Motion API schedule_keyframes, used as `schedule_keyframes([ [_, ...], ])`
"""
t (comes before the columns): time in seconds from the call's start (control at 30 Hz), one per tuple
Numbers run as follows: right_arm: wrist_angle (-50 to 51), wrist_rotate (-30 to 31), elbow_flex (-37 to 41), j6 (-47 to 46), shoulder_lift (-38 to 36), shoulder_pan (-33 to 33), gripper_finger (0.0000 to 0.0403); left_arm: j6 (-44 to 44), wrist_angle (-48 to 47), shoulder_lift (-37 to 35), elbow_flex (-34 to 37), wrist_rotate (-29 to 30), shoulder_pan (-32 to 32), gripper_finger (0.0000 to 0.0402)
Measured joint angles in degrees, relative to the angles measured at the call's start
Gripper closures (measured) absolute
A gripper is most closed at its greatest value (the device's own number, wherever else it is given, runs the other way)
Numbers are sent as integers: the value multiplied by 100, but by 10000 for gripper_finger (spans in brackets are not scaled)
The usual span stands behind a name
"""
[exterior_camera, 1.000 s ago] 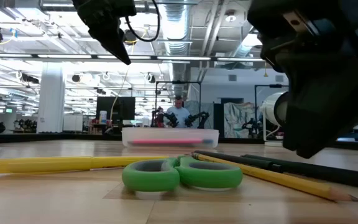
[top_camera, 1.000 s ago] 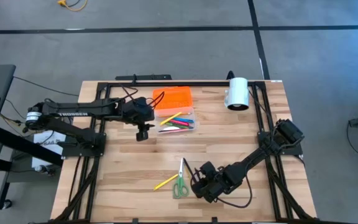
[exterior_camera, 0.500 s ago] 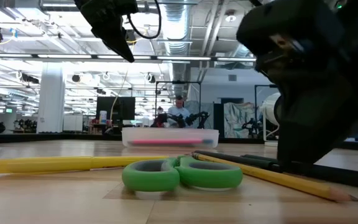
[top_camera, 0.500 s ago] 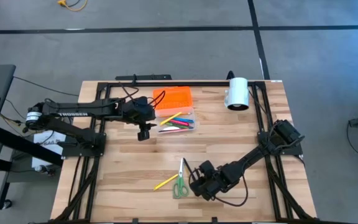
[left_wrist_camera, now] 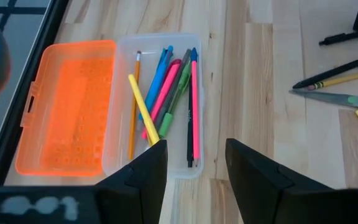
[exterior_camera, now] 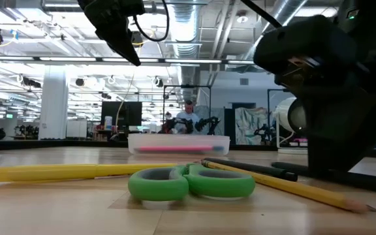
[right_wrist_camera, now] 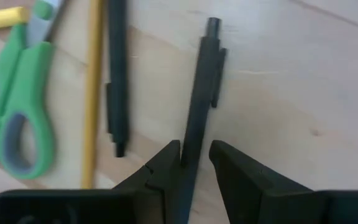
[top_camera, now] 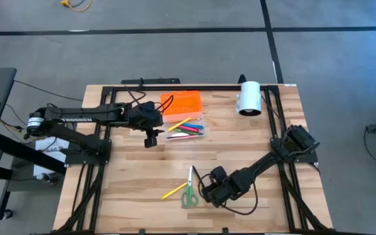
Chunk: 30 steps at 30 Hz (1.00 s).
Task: Pick & place school supplies into a supply box
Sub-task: Put the right black pen into the supply box
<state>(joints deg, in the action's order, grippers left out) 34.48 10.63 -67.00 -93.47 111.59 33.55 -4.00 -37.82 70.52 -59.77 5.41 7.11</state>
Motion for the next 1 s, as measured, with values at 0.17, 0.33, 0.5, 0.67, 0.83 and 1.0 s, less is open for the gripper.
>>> schedule_keyframes([
  [0.17,371,-154,0,2,0,-36,305,84,-10,0,0,0,0,249],
  [0.33,600,-435,4,79,0,-108,305,205,-54,0,0,0,-5,249],
  [0.5,707,-740,4,92,0,-152,305,283,-61,0,0,0,-74,249],
  [0.67,731,-990,4,99,-2,-234,315,314,-63,0,0,0,-120,249],
  [0.83,793,-1108,4,479,-7,-383,347,338,-63,0,0,23,-120,249],
  [1.0,806,-1231,0,1285,-15,-659,382,432,-63,0,0,27,-120,249],
])
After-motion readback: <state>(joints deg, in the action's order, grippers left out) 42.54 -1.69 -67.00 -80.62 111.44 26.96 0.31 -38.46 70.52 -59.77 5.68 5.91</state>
